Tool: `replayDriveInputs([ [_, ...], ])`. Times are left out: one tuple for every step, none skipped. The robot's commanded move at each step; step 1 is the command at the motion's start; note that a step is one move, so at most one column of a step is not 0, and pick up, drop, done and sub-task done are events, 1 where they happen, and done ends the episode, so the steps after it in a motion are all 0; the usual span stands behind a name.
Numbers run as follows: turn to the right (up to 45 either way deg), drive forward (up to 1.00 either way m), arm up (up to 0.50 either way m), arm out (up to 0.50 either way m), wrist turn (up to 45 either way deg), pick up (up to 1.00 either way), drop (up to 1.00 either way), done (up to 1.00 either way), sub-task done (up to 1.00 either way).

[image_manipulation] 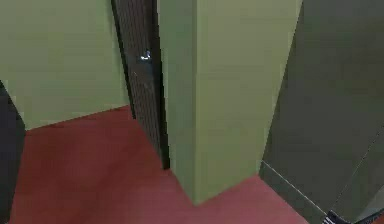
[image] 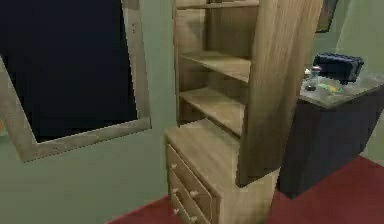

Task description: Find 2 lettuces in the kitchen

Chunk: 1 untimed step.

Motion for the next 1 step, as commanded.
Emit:
replayDriveInputs([
  [45.0, 0.00, 0.00, 0.00, 0.0, 0.00, 0.00, 0.00, 0.00],
])
